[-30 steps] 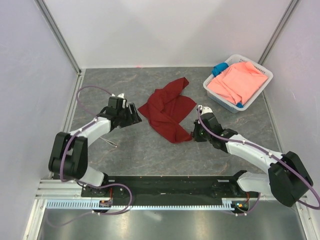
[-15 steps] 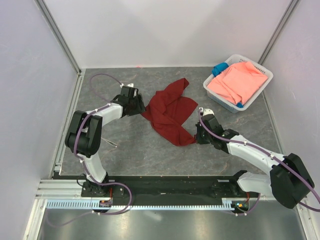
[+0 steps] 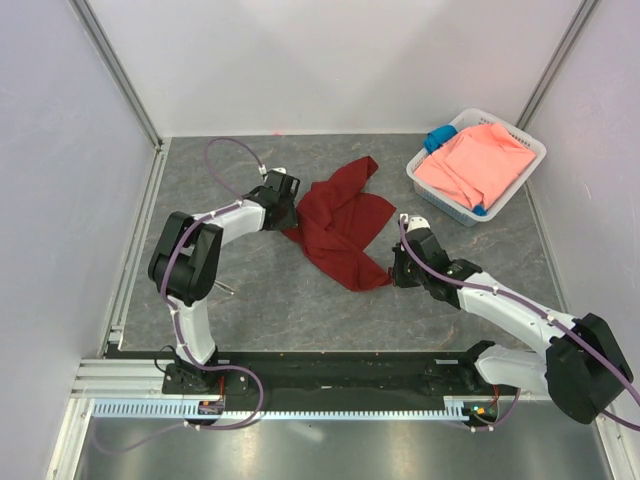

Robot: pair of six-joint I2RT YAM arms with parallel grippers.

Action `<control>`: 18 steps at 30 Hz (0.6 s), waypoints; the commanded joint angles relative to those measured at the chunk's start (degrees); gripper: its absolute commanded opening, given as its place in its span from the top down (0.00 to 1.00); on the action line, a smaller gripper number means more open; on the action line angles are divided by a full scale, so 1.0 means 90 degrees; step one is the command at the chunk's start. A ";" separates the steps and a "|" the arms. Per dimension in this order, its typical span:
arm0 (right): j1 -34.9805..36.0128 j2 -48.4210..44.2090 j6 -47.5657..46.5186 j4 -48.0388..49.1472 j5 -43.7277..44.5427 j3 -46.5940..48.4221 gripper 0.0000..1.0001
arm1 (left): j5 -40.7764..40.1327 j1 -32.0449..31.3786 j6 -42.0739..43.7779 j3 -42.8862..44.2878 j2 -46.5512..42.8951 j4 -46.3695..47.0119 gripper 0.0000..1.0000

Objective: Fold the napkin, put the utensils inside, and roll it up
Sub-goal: Flatten the napkin out

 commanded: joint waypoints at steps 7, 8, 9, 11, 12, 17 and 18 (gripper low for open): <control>-0.0018 -0.0196 -0.0054 0.0104 -0.0054 0.0056 1.00 | -0.1240 -0.0274 0.0406 0.0175 -0.0131 -0.0192 0.42; -0.0008 -0.0206 -0.0054 0.0094 -0.0054 0.0037 1.00 | -0.1308 -0.0274 0.0387 0.0116 -0.0170 -0.0154 0.41; -0.0008 -0.0206 -0.0044 0.0104 -0.0073 0.0027 1.00 | -0.1318 -0.0264 0.0416 0.0096 -0.0209 -0.0134 0.40; -0.0018 -0.0197 -0.0044 0.0104 -0.0073 0.0027 1.00 | -0.1289 -0.0264 0.0474 0.0135 -0.0161 -0.0143 0.37; -0.0008 -0.0196 -0.0044 0.0104 -0.0093 0.0027 1.00 | -0.1280 -0.0264 0.0474 0.0155 -0.0113 -0.0144 0.36; -0.0018 -0.0216 -0.0025 0.0104 -0.0151 0.0017 1.00 | -0.1231 -0.0254 0.0445 0.0243 0.0005 -0.0144 0.34; -0.0008 -0.0245 -0.0025 0.0104 -0.0161 0.0008 1.00 | -0.1202 -0.0216 0.0445 0.0262 0.0034 -0.0144 0.34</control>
